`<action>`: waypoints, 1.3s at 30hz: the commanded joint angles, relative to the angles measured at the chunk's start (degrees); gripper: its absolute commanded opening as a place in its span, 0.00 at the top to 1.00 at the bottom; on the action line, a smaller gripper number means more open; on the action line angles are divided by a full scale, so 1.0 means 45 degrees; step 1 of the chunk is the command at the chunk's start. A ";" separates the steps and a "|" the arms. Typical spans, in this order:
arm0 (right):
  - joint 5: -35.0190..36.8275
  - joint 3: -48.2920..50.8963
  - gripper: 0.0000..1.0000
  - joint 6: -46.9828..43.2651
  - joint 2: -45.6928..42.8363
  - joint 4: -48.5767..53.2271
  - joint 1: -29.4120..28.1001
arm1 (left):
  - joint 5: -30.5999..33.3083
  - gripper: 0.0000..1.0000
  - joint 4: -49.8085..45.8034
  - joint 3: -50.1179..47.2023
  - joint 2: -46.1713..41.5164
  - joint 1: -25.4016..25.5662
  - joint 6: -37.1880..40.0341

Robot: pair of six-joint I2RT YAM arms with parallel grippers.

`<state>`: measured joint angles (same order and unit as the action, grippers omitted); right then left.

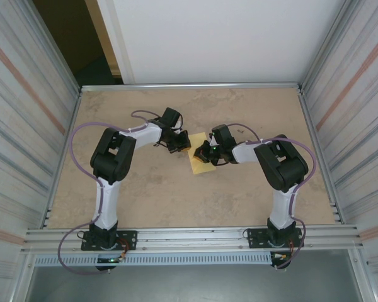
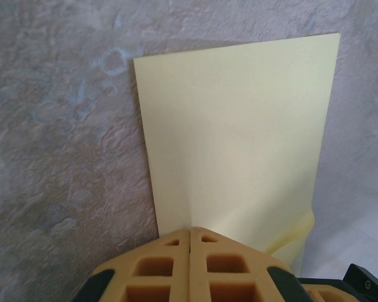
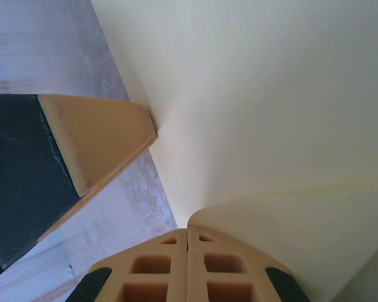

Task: Fold a paper plane with a square sheet of paper (pick it up from the middle)
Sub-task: Fold the triangle a second time at the center of the table.

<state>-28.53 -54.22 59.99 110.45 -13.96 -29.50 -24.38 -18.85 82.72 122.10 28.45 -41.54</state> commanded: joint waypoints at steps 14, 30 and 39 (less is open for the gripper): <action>0.0135 -0.0232 1.00 0.0342 0.0334 -0.0075 0.0095 | 0.0029 0.93 -0.0598 -0.0054 0.0523 -0.0032 0.0256; 0.0360 -0.0213 1.00 0.0439 0.0396 -0.0097 0.0147 | 0.0031 0.93 -0.0576 -0.0081 0.0507 -0.0032 0.0250; 0.0298 -0.0188 1.00 0.0459 0.0400 -0.0204 0.0146 | 0.0010 0.93 -0.0575 -0.0110 0.0491 -0.0032 0.0247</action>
<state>-28.08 -54.22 61.08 111.35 -14.70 -29.23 -24.40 -18.85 82.72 122.10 28.45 -41.52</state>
